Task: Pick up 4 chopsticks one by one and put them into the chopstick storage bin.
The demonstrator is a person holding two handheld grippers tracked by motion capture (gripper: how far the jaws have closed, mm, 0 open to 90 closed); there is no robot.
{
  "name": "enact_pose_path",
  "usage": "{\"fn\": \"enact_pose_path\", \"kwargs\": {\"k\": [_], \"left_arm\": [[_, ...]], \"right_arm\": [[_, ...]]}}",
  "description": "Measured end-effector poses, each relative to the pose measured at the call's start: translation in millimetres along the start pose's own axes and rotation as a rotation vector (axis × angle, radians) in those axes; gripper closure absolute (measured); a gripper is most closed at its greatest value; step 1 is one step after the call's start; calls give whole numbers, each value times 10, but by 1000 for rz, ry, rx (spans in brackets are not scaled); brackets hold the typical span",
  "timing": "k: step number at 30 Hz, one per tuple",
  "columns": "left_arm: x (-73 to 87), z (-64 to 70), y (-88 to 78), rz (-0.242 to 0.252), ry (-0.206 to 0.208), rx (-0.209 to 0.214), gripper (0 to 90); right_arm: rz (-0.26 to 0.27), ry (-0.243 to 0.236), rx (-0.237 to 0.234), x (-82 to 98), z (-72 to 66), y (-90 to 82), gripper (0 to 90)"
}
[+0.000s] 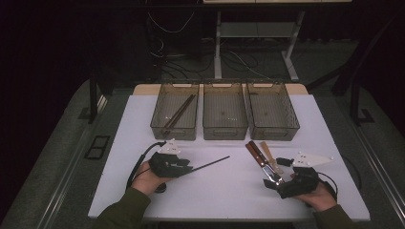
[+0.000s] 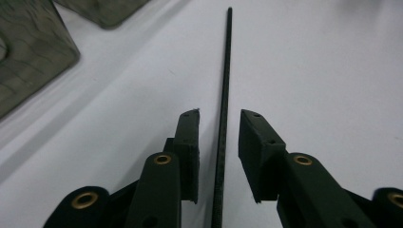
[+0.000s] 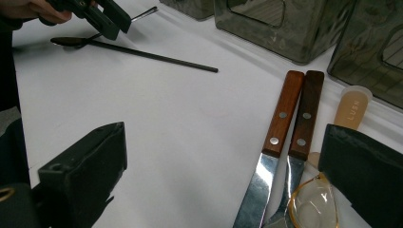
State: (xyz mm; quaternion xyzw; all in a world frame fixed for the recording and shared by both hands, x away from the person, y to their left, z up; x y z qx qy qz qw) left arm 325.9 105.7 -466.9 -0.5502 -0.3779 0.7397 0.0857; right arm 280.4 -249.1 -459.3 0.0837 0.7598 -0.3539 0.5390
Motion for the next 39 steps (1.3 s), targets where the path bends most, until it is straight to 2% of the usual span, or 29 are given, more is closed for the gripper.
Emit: {"fn": "enact_pose_path", "kwargs": {"k": [3,15,23,39], "left_arm": [[21,1,29,-26,4,0,710],[62,23,118,-74,12,-1,775],[61,20,123,-80,25,-23,826],[36,24,120,-75,41,-31,852]], "right_arm": [[0,0,0,0,-1,0,24],[0,-3,0,-2,0,-1,24],[-2,-1,0,0,-1,0,24],[0,-5,0,-4,-4,-3,24]]}}
Point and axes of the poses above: each handheld gripper's, and its own axes: y roughly forward along the jaws, x roughly out of its underside, z roughly to its right, the point moved 5 cm from there along y, roughly forward along the jaws, and after that the axes turned 4 degrees about z, right-handed, at the moved point
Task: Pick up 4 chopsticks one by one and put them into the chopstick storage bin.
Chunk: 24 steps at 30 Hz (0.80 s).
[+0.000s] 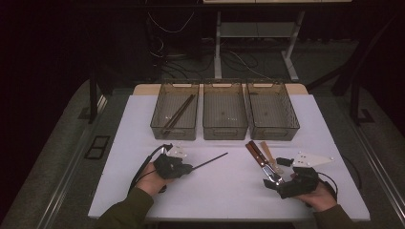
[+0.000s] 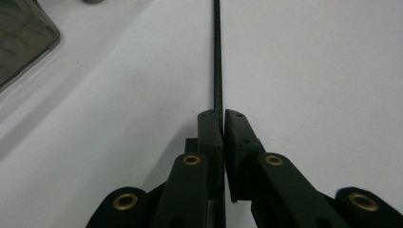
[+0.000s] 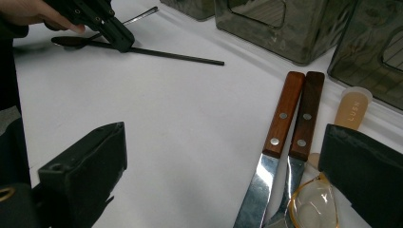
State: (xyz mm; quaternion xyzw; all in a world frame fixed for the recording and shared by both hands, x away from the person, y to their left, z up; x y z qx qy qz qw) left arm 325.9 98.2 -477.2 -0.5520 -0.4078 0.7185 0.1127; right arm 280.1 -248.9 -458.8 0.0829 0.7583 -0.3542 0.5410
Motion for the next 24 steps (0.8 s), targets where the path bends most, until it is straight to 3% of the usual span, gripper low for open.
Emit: {"fn": "enact_pose_path", "kwargs": {"k": [12,24], "left_arm": [[-66,20,-87,24,-2,12,853],[-110,8,-244,38,-32,22,853]], "right_arm": [[-1,0,0,0,0,-1,24],[-1,-1,1,-1,0,-1,24]]}}
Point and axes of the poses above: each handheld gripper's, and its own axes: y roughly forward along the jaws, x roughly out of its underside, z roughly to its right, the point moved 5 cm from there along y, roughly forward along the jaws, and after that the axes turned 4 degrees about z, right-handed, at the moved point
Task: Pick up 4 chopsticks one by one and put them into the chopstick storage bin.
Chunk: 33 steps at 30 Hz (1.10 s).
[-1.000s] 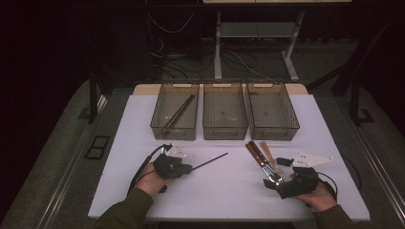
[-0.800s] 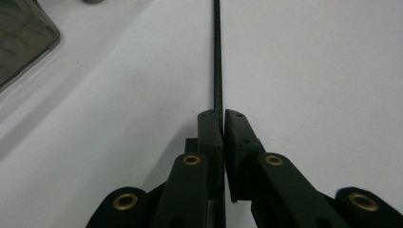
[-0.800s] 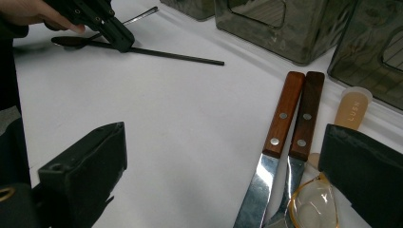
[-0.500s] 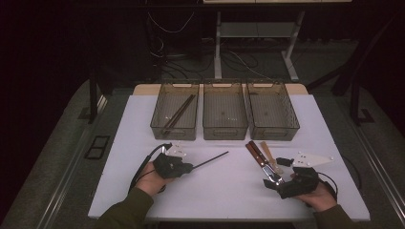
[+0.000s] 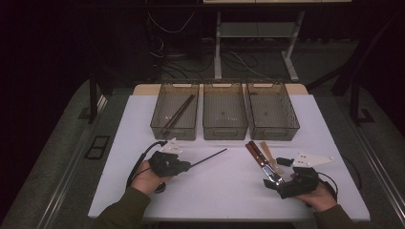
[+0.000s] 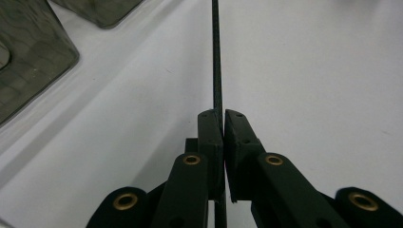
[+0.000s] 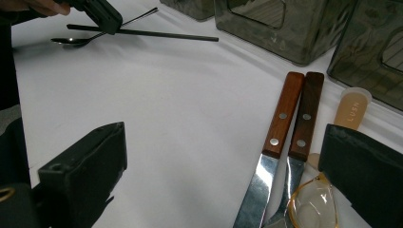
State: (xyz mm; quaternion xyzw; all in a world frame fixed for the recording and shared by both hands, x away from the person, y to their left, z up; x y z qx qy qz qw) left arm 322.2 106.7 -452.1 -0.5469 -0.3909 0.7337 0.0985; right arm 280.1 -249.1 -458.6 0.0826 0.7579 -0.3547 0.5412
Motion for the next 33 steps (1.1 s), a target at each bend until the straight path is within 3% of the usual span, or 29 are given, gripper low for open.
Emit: {"fn": "enact_pose_path", "kwargs": {"k": [11,33], "left_arm": [[-65,-24,-136,28,-22,23,853],[-230,-168,-333,79,-47,4,853]], "right_arm": [[-3,1,1,3,3,5,24],[-2,8,6,4,14,7,24]]}}
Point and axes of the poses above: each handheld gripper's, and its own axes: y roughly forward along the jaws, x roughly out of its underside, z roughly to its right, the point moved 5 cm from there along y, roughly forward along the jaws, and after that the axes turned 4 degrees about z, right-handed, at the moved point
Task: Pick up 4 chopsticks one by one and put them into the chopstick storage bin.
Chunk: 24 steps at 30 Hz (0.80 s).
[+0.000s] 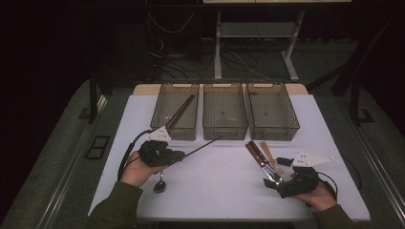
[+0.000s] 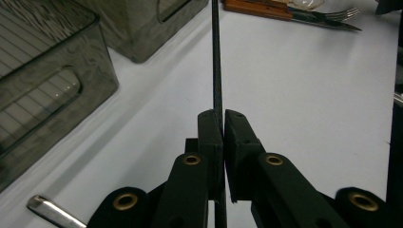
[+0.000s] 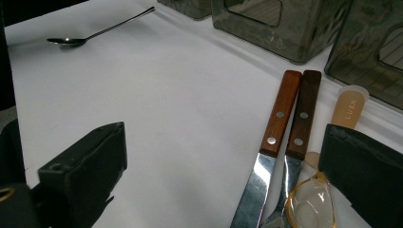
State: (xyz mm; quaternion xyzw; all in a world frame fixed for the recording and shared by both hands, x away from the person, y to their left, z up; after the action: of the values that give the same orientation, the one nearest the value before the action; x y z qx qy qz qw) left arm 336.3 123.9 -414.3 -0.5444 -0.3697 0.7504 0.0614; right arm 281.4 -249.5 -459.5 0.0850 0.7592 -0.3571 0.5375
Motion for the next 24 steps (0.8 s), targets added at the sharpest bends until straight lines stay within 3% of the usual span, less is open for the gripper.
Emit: {"fn": "enact_pose_path", "kwargs": {"k": [18,24], "left_arm": [[-336,-251,-100,15,18,-44,853],[-432,-410,-146,32,-4,-71,853]], "right_arm": [[1,3,0,2,5,-4,24],[0,6,-1,2,3,-7,24]]}}
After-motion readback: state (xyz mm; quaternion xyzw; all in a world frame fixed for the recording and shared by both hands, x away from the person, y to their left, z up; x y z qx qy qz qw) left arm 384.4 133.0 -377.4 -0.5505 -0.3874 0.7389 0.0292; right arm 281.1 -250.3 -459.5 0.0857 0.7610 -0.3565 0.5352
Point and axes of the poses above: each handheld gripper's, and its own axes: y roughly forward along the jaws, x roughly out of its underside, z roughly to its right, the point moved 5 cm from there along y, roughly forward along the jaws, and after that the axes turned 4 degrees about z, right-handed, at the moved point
